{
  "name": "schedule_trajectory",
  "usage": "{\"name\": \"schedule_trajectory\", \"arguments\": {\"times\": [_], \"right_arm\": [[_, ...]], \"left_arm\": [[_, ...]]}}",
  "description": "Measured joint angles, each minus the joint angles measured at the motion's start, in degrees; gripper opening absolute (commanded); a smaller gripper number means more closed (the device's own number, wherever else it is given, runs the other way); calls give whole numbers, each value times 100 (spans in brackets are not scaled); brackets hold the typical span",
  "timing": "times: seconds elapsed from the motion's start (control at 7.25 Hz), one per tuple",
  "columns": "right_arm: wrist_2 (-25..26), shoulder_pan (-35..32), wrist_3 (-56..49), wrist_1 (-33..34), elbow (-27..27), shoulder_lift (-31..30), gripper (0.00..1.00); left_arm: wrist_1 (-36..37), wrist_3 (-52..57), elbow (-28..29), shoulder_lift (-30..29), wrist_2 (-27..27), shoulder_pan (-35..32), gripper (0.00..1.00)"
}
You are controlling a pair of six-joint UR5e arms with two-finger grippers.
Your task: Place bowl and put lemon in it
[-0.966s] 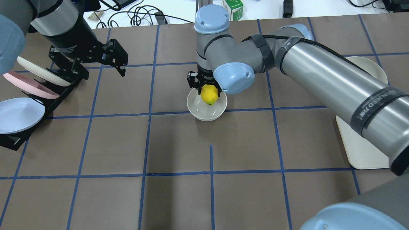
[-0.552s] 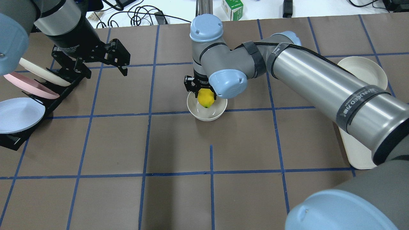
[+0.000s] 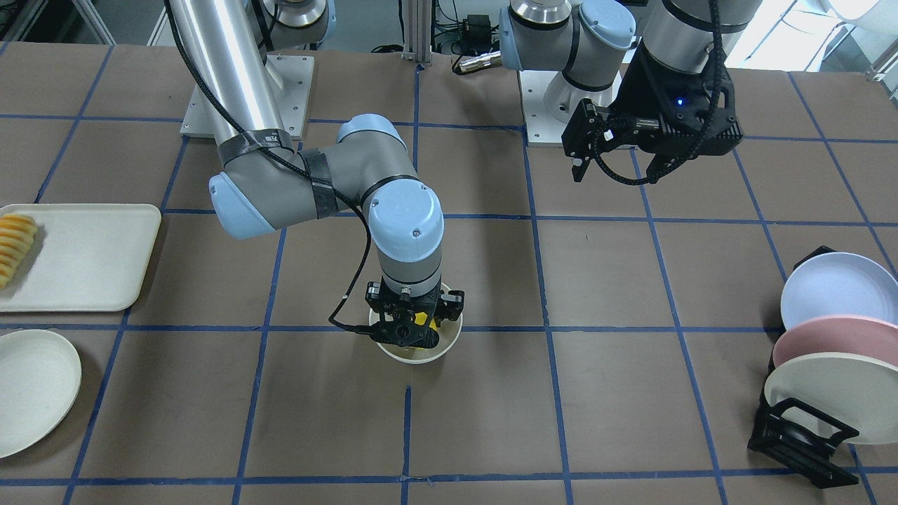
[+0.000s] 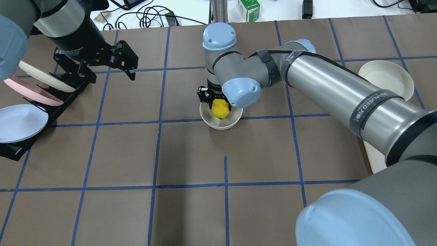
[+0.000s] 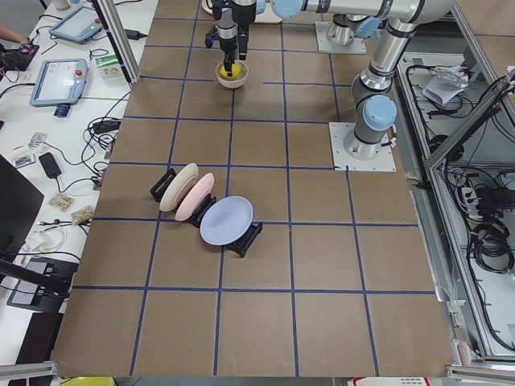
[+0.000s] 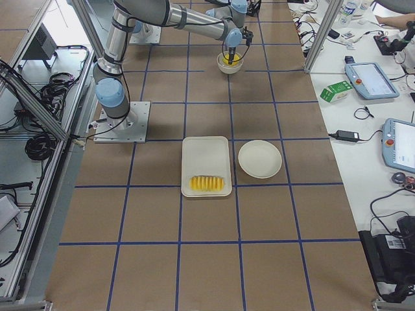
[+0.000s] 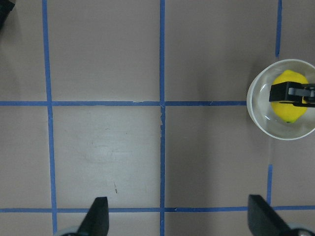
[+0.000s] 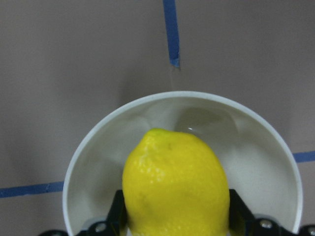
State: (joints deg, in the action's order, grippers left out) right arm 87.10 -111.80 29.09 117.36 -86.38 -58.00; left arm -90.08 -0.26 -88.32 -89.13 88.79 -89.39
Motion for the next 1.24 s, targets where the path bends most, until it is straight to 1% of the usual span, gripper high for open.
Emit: {"name": "schedule_trajectory", "arguments": {"times": [0.14, 0.28, 0.83, 0.97, 1.24], "right_arm": [[2, 0, 2, 4, -1, 39, 87], [6, 0, 8, 5, -1, 58, 100], [102, 42, 19, -138, -1, -28, 100], [109, 116, -11, -284, 12, -181, 100], [123, 450, -156, -714, 32, -759, 100]], "left_arm": [[3, 0, -1, 1, -10, 1, 100], [11, 0, -1, 1, -20, 1, 100], [4, 0, 11, -2, -50, 1, 100], [11, 0, 19, -5, -51, 1, 100], [13, 0, 20, -4, -49, 1, 100]]}}
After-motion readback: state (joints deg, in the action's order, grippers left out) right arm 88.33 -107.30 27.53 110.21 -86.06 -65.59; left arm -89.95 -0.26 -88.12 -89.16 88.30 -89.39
